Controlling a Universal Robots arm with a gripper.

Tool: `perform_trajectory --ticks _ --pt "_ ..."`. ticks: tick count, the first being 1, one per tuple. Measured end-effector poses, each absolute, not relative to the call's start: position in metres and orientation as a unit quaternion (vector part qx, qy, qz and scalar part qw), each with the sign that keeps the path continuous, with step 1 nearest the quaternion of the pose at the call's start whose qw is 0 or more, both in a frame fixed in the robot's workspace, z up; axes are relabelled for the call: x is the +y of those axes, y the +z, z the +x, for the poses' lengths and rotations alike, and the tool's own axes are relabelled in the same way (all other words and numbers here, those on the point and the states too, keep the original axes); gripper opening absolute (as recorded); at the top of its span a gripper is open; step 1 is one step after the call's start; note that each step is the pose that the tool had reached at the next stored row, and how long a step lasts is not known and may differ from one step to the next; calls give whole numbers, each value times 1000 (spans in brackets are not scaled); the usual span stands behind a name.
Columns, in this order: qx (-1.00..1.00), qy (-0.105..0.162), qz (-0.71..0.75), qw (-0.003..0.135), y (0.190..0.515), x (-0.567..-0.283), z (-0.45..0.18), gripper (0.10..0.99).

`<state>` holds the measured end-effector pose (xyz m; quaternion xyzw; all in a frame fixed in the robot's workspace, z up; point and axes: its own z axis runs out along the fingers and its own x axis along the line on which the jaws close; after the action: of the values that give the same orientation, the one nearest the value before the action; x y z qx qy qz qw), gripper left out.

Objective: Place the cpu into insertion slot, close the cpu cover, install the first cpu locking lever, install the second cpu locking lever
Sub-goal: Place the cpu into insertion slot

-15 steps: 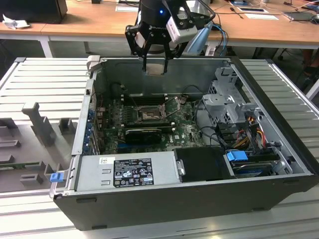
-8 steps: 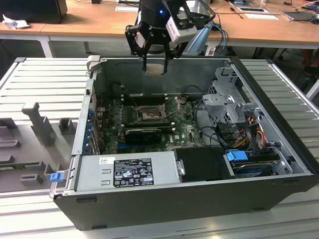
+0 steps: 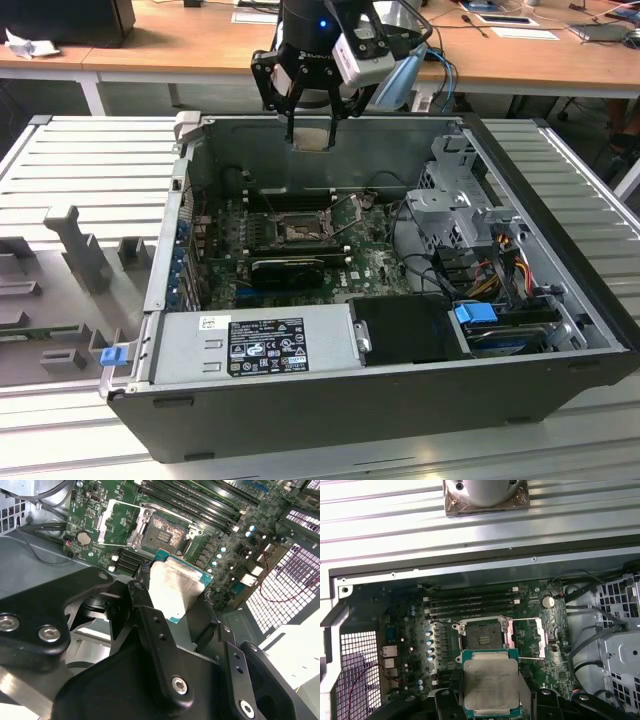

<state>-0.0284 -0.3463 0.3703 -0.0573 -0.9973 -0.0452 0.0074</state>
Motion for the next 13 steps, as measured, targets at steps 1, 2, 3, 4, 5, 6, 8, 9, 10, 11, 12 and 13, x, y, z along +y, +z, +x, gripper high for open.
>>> perform_trajectory --ticks 1,2,3,4,5,6,8,9,10,11,12,13 --pt "-997 -45 -58 7 370 -346 -28 529" --pt "-997 -45 -58 7 370 -346 -28 529" --pt "-997 -45 -59 7 370 -346 -28 529" --pt "-997 -45 -59 7 370 -346 -28 529" --pt "-997 -45 -60 7 370 -346 -28 529" --pt "-997 -45 -60 7 370 -346 -28 529" --pt "-997 -45 -61 7 370 -346 -28 529" --pt "-997 -45 -62 7 370 -346 -28 529" --pt "-997 -45 -63 7 370 -346 -28 529" --pt "-997 -45 -64 7 370 -346 -28 529" --pt "-997 -45 -65 7 370 -346 -28 529" --pt "-997 -45 -65 7 370 -346 -28 529"
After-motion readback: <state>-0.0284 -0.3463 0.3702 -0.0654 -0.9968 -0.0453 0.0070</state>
